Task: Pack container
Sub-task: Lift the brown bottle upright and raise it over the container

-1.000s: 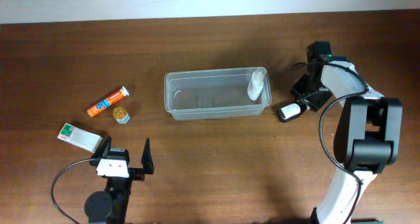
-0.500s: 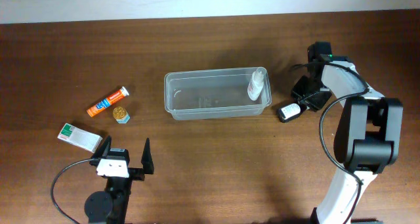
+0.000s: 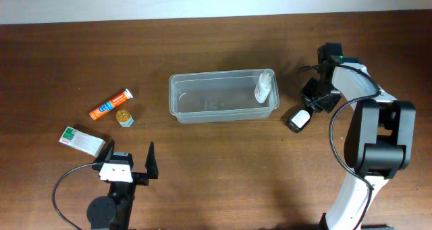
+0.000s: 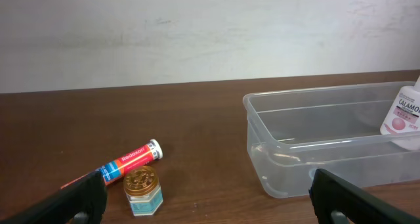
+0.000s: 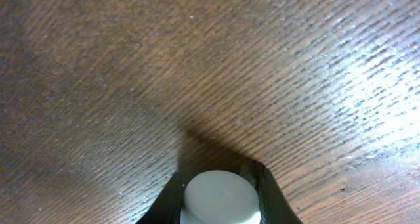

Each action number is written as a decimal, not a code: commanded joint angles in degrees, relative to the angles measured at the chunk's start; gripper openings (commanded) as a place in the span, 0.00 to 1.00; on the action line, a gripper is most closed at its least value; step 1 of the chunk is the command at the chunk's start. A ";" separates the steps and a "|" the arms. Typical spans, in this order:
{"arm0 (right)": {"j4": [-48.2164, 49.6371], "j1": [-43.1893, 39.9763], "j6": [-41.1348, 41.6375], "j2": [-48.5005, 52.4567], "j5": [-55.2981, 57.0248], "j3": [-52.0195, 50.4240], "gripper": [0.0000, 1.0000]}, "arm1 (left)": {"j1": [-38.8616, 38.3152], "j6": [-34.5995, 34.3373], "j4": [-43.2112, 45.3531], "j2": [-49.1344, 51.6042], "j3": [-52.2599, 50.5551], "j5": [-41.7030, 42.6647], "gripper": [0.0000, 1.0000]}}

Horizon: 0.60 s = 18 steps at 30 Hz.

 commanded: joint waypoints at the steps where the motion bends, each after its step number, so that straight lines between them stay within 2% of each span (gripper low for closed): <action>1: 1.18 -0.13 -2.40 -0.15 -0.66 -0.83 0.13 | 0.35 1.07 0.11 -0.39 -0.46 0.81 0.99; 11: 2.21 -0.17 -7.32 -0.15 0.15 0.59 0.12 | 0.35 1.07 0.11 -0.33 -0.46 0.81 1.00; 18: -3.45 -0.22 -14.47 -0.96 0.20 10.12 0.12 | 0.35 1.07 0.11 -0.33 -0.46 0.79 0.99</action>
